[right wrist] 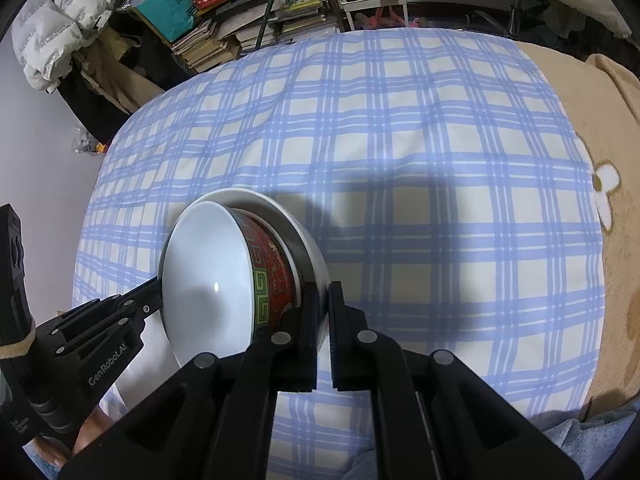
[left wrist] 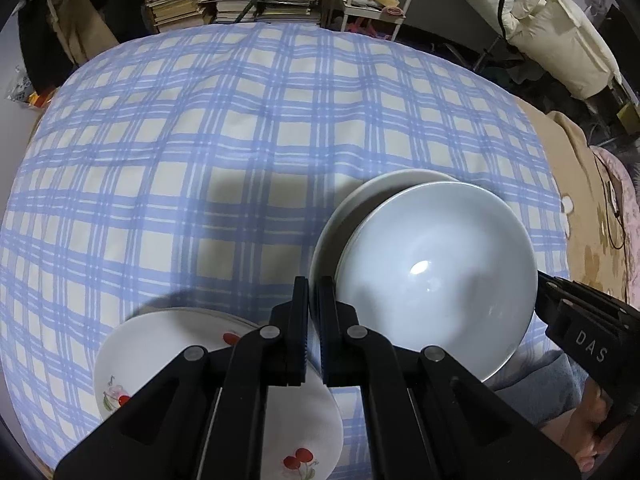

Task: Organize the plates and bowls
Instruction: 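Lift the nested bowl stack with both tools and carry it over the cherry plates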

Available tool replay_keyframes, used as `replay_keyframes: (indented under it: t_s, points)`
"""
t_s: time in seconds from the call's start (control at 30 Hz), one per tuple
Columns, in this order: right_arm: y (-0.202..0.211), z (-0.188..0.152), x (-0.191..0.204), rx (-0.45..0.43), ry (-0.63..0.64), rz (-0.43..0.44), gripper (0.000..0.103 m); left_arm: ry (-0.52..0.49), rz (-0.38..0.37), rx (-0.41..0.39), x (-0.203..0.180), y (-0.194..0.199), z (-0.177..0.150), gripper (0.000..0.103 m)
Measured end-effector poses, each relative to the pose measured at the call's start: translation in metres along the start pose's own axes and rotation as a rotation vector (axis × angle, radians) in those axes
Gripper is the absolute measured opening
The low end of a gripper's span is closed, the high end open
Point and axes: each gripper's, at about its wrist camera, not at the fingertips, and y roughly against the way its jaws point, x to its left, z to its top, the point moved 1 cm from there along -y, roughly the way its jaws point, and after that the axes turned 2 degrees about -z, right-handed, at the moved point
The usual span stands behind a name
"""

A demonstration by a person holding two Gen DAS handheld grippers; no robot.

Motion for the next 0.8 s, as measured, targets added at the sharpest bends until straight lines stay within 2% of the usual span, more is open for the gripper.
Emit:
replay_keyframes:
  t_s: [0.1,0.43,0.8]
  points:
    - [0.001,0.0,-0.001,0.001,0.003,0.011,0.008,0.031,-0.023,0.016,0.007,-0.002,0.0,0.002]
    - [0.015,0.002,0.008,-0.021,0.016,0.027,0.008,0.032,-0.023,-0.001,0.01,0.012,-0.001,0.002]
    - [0.033,0.002,0.015,-0.027,0.015,0.041,0.008,0.024,0.023,-0.017,0.005,0.038,0.0,0.002]
